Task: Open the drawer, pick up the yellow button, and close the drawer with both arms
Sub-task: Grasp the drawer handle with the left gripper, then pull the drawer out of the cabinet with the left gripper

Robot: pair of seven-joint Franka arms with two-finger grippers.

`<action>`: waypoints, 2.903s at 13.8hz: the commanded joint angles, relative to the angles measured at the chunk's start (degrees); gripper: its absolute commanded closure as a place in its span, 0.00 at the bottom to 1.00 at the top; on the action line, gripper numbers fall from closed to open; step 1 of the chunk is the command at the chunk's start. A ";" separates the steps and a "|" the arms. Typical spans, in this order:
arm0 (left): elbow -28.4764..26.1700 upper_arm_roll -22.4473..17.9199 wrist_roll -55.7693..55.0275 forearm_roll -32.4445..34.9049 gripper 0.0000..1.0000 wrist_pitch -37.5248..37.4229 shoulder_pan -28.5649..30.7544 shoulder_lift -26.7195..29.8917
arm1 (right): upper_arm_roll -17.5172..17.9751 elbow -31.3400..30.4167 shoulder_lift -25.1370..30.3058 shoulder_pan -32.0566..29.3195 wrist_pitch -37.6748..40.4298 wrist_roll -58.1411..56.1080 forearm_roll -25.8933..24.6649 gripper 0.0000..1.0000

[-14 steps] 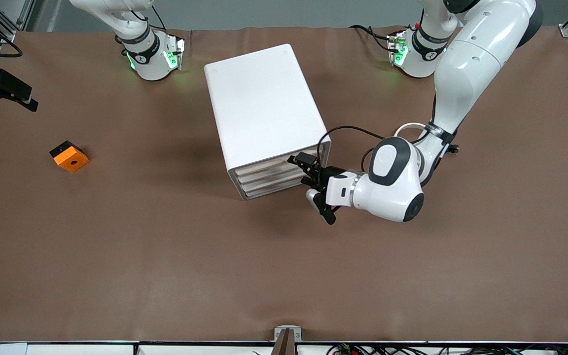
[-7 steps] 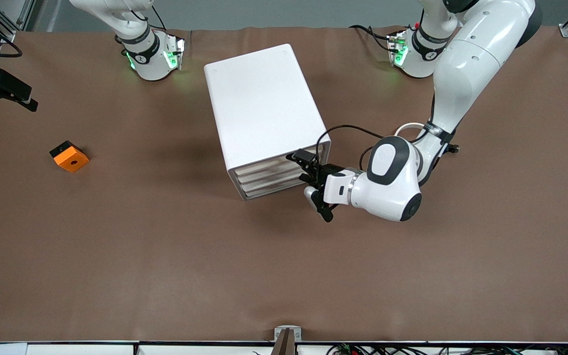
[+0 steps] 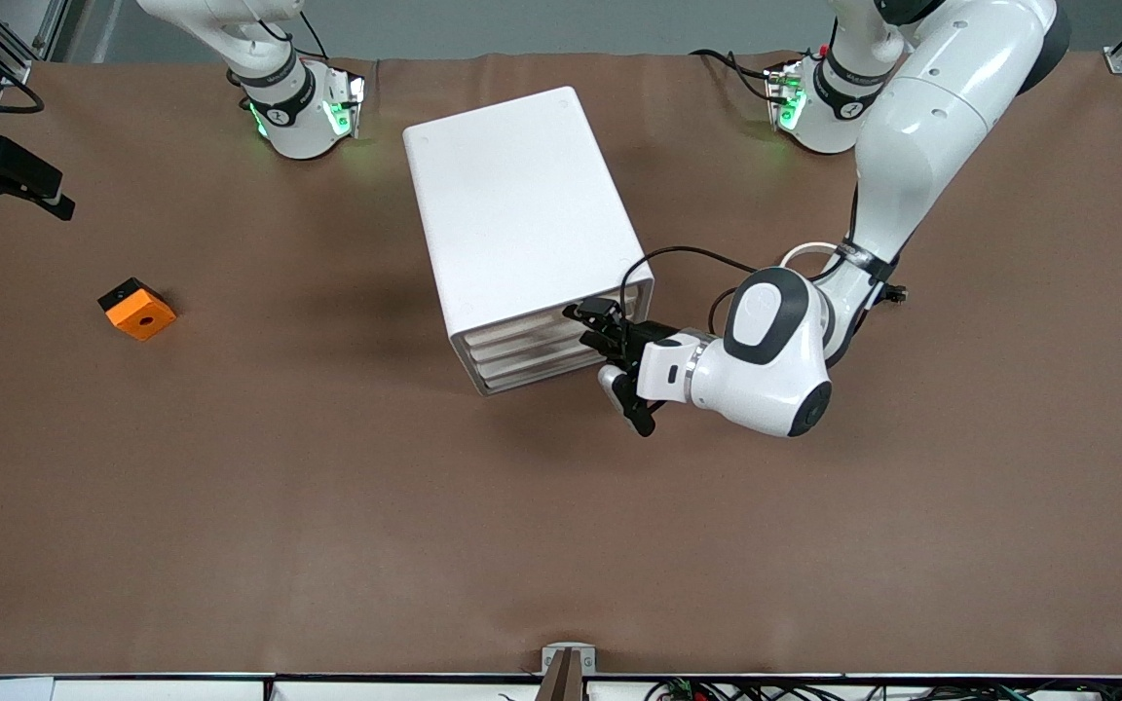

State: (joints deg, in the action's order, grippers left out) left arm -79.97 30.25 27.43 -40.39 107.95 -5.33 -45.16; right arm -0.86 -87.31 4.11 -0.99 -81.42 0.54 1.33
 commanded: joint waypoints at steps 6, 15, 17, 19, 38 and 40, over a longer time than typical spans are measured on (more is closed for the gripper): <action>0.16 0.08 3.50 -0.04 0.59 -3.18 -0.03 -0.10 | -0.19 -0.84 1.07 0.03 -0.32 -0.28 0.25 0.00; 0.16 0.08 5.35 -0.04 0.68 -5.29 -0.47 -0.19 | -0.28 -0.93 1.07 0.03 -0.32 -0.28 0.25 0.00; 0.16 0.07 5.35 -0.04 0.78 -5.29 -0.30 -0.19 | -0.19 -0.93 1.07 0.20 -0.06 -0.28 0.25 0.00; 0.16 -0.01 5.35 -0.04 0.90 -5.29 0.14 -0.19 | -0.11 -0.93 1.07 0.20 -0.06 -0.28 0.25 0.00; 3.15 -5.90 6.58 1.80 1.00 0.15 1.90 0.52 | -0.54 -0.06 0.90 -0.24 -0.58 -0.37 0.07 0.00; 3.33 -7.03 6.32 1.80 1.00 1.46 1.90 0.52 | -0.54 0.56 0.72 -0.33 -0.58 0.07 0.16 0.00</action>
State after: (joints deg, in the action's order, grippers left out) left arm -76.46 26.25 34.67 -40.54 108.95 -3.86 -45.56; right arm -1.42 -87.19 4.11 -1.01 -81.93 0.55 1.33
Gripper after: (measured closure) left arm 0.859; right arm 0.000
